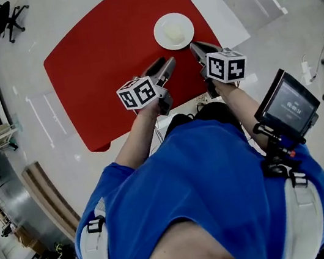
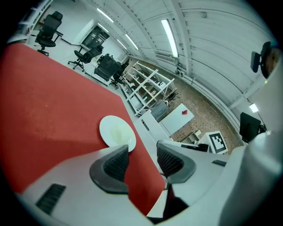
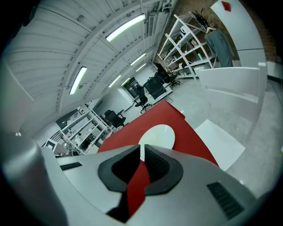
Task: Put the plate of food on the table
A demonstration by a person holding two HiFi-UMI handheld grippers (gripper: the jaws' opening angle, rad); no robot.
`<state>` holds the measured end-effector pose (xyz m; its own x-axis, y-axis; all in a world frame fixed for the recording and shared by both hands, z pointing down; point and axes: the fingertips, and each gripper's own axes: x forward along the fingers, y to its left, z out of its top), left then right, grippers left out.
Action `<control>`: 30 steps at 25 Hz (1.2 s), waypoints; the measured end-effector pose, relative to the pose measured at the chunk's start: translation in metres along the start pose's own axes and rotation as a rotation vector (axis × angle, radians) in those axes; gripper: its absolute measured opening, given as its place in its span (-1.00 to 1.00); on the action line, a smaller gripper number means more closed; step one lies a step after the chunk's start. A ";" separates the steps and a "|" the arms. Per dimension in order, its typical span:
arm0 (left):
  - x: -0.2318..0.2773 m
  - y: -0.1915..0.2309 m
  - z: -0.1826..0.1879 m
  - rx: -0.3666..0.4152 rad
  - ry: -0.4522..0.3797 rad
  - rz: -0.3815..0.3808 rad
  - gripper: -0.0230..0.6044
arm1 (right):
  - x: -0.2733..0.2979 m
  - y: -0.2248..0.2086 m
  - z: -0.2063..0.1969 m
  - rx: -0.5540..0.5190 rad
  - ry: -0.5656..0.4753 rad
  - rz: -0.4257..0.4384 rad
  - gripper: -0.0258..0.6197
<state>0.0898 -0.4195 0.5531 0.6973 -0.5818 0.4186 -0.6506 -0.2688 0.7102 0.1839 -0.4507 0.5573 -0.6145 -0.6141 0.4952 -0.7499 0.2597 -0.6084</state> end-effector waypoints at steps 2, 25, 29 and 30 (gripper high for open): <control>-0.021 -0.009 -0.008 0.012 -0.024 -0.002 -0.42 | -0.016 0.018 -0.013 -0.020 -0.008 0.005 -0.83; -0.128 -0.029 -0.046 0.076 -0.164 -0.034 -0.90 | -0.077 0.129 -0.085 -0.175 -0.056 0.070 -0.92; -0.144 -0.043 -0.062 0.090 -0.163 -0.050 -0.90 | -0.097 0.142 -0.100 -0.181 -0.070 0.070 -0.92; -0.150 -0.048 -0.067 0.094 -0.164 -0.053 -0.90 | -0.104 0.145 -0.106 -0.182 -0.074 0.071 -0.92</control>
<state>0.0367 -0.2677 0.4944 0.6783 -0.6800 0.2785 -0.6446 -0.3685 0.6699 0.1132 -0.2701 0.4826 -0.6529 -0.6407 0.4040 -0.7412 0.4306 -0.5150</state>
